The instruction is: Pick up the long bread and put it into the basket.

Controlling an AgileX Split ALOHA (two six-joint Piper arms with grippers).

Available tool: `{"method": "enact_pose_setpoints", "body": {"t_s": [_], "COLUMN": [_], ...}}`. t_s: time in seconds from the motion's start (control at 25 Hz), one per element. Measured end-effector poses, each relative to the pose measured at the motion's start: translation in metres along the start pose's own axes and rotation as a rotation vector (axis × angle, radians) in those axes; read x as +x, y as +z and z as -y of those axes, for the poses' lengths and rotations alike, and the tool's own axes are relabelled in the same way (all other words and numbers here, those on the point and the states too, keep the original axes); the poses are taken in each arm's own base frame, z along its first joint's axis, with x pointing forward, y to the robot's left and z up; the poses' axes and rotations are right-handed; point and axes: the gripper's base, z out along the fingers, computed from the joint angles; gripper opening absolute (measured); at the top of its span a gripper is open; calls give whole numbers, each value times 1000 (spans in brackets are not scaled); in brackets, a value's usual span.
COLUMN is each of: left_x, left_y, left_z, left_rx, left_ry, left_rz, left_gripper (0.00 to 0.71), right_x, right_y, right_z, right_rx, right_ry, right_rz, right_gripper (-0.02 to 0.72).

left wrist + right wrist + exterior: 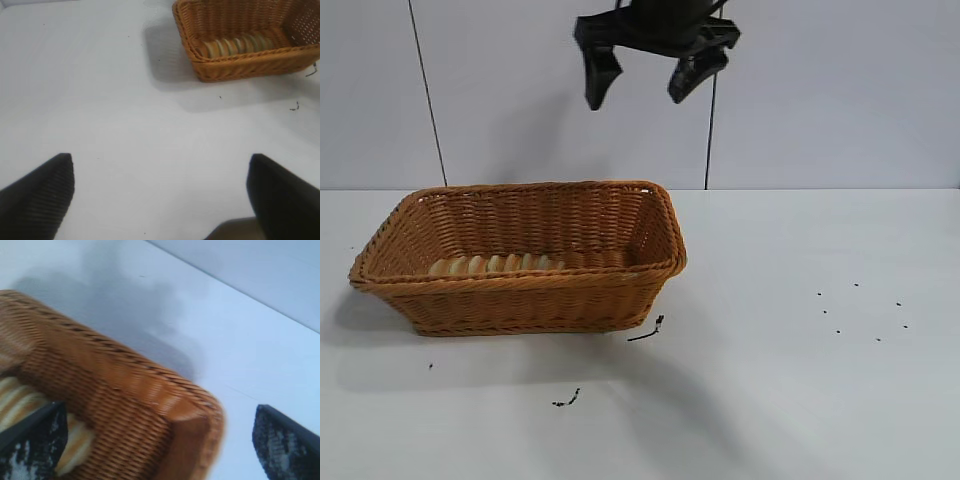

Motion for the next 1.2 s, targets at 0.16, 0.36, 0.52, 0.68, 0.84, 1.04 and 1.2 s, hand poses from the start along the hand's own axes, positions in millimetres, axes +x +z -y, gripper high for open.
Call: {"method": "enact_pose_setpoints", "body": {"t_s": [0.16, 0.36, 0.52, 0.68, 0.84, 1.04, 1.2], "left_x": [0, 0, 0, 0, 0, 0, 0], "left_y": [0, 0, 0, 0, 0, 0, 0], "left_z": [0, 0, 0, 0, 0, 0, 0], "left_rx": [0, 0, 0, 0, 0, 0, 0], "left_ry": [0, 0, 0, 0, 0, 0, 0], "left_rz": [0, 0, 0, 0, 0, 0, 0], "left_gripper": [696, 696, 696, 696, 696, 696, 696], "right_x": [5, 12, 12, 8, 5, 34, 86], "right_y": [-2, -3, -4, -24, -72, -142, -190], "right_z": [44, 59, 60, 59, 57, 49, 40], "right_rx": [44, 60, 68, 77, 86, 87, 87], "right_ry": [75, 102, 108, 144, 142, 142, 143], "right_rz": [-45, -109, -109, -70, 7, 35, 15], "right_gripper": [693, 693, 693, 693, 693, 693, 693]}}
